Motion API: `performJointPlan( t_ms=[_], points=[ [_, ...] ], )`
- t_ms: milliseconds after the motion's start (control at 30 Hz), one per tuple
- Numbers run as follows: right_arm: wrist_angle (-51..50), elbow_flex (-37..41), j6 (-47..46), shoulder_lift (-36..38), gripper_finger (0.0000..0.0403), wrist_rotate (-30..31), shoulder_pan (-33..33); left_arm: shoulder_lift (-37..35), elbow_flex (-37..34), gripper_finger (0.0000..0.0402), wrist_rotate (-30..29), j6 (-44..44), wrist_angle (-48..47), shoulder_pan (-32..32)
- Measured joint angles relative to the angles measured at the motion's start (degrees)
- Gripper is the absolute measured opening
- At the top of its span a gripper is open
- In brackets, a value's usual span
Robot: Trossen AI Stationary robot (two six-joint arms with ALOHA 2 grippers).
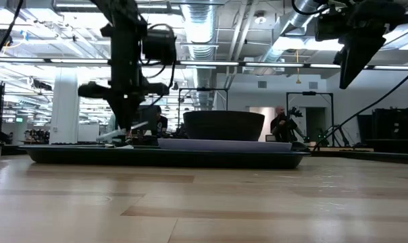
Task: Set up tray
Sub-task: Put the blue knife to the right of the blue spoon on top of the napkin
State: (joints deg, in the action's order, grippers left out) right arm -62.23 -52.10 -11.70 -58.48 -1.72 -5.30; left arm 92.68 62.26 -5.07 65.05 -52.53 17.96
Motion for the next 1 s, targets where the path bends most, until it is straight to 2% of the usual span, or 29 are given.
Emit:
performJointPlan(
  t_ms=[200, 367, 667, 1000],
  points=[
    [-0.9, 0.0, -3.2, 0.0, 0.0138, -1.7, 0.0, 0.0, -2.1, 0.0, 5.0, -4.7, 5.0, 5.1],
    [-0.9, 0.0, -4.4, 0.0, 0.0138, -1.8, 0.0, 0.0, -2.6, 0.0, 7.8, -3.9, 7.1, 5.0],
    [-0.1, 0.0, -4.4, 0.0, 0.0138, -1.8, -0.1, 0.3, -2.6, 0.0, 8.4, 0.7, 7.0, 3.9],
    [1.8, 0.0, -4.4, 0.0, 0.0138, -1.4, -0.1, 4.6, -2.5, 0.0, 9.9, -0.7, 8.6, 3.6]
  ],
)
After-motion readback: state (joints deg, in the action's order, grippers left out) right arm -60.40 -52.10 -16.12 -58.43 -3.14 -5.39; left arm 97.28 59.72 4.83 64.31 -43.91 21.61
